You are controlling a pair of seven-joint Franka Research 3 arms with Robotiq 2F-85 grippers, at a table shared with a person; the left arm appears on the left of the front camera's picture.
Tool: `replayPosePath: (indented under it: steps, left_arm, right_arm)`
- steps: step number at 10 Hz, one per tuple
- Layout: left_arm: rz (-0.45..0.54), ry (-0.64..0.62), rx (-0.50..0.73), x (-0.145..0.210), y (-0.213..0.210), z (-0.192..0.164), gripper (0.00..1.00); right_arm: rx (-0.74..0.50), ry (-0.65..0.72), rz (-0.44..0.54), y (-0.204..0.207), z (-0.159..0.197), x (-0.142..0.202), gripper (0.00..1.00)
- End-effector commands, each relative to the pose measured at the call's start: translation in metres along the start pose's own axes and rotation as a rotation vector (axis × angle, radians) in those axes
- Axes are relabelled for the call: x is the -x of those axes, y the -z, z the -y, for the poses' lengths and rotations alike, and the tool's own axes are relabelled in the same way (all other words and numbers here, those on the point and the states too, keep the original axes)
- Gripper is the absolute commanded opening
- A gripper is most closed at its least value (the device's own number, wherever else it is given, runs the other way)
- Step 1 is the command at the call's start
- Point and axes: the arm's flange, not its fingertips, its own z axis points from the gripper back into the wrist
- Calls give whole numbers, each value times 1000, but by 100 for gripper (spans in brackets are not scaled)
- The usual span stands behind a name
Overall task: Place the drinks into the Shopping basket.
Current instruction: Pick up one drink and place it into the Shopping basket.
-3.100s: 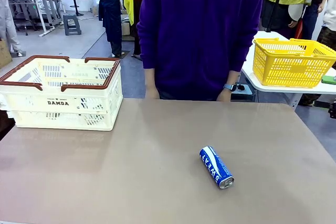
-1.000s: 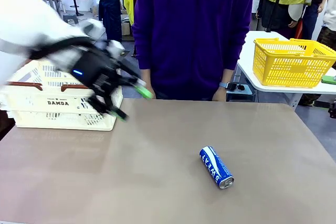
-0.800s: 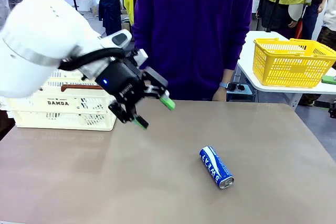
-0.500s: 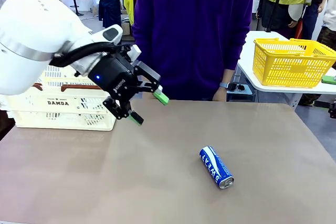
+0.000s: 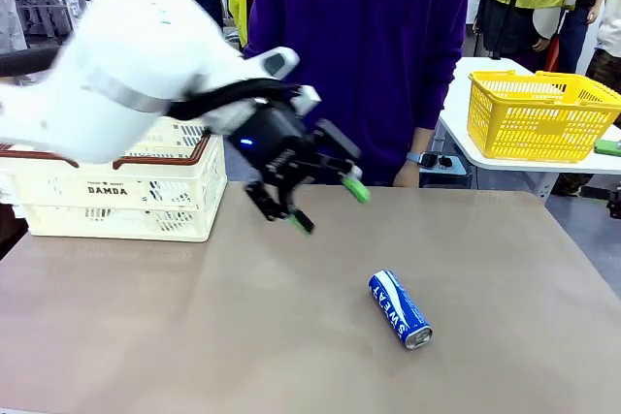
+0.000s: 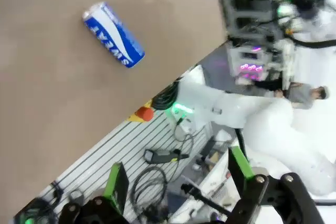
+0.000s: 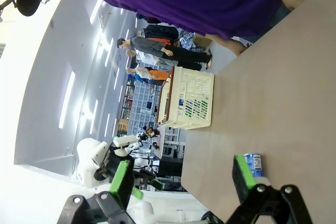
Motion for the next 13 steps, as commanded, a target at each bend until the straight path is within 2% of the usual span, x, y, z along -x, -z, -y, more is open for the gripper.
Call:
replayPosePath:
  steps: [1,3,4,6,8,9,10,11,12,13]
  left_arm:
    - [-38,-86,-286,-36,51,21,100]
    - [30,-58,-372,-38,95,22,100]
    - [106,-56,-474,-42,117,25,100]
    - [175,-12,-612,-48,144,53,100]
    - [225,-107,-710,-57,161,74,100]
    - [219,-165,-724,-63,166,75,100]
    - [178,-218,-670,-68,165,75,100]
    - [82,-180,-529,-70,160,77,100]
    - [218,-115,-686,-54,157,65,100]
    - [218,-115,-686,-54,157,65,100]
  right_arm:
    - [-14,2,5,0,-3,-1,100]
    - [-14,2,5,0,-3,-1,100]
    - [-14,2,5,0,-3,-1,100]
    - [-14,2,5,0,-3,-1,100]
    - [-14,2,5,0,-3,-1,100]
    - [-14,2,5,0,-3,-1,100]
    - [-14,2,5,0,-3,-1,100]
    - [-14,2,5,0,-3,-1,100]
    - [-14,2,5,0,-3,-1,100]
    - [-14,2,5,0,-3,-1,100]
